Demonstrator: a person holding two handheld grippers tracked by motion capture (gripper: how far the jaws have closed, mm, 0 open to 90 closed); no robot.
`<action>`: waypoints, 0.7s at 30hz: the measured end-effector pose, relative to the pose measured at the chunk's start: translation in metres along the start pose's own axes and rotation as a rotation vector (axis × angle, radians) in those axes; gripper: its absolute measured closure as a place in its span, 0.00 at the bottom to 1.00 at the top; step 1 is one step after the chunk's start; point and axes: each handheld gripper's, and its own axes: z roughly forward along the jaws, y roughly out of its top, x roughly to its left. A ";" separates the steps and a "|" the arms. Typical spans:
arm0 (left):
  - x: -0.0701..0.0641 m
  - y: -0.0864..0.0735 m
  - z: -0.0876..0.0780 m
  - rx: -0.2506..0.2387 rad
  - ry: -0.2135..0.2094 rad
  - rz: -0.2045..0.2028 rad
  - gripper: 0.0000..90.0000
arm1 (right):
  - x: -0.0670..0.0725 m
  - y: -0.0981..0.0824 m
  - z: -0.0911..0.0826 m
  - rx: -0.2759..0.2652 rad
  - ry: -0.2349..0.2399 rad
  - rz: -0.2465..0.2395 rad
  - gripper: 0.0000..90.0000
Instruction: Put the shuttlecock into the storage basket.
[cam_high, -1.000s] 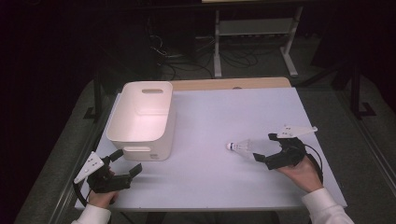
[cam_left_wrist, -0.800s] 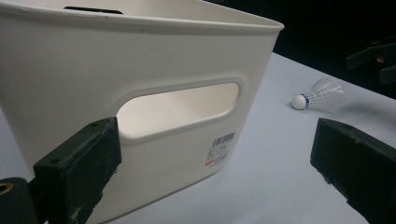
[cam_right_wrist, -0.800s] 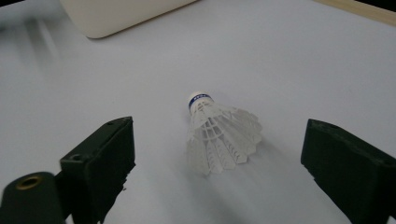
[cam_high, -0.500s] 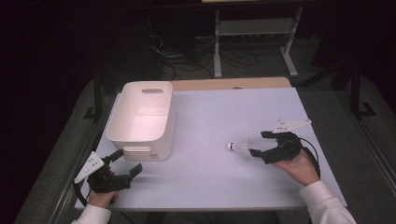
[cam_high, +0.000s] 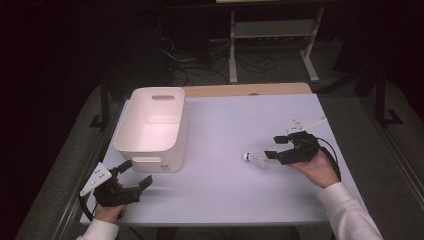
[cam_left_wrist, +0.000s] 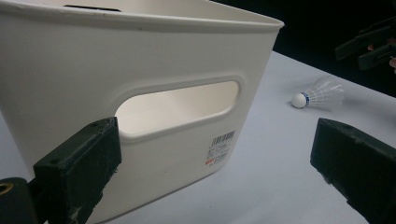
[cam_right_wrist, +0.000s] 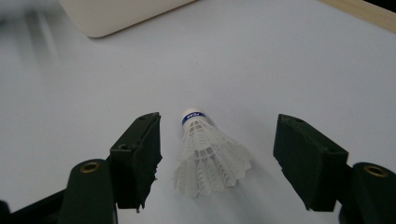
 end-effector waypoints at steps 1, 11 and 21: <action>0.000 0.000 0.000 0.001 0.000 0.000 0.02 | -0.001 0.001 0.000 -0.004 0.003 -0.003 0.38; 0.000 0.000 0.000 0.002 -0.004 0.001 0.02 | -0.014 0.012 0.003 -0.011 0.021 0.006 0.64; 0.000 0.000 0.000 0.004 -0.006 0.001 0.02 | -0.027 0.010 0.018 0.014 0.055 0.015 0.87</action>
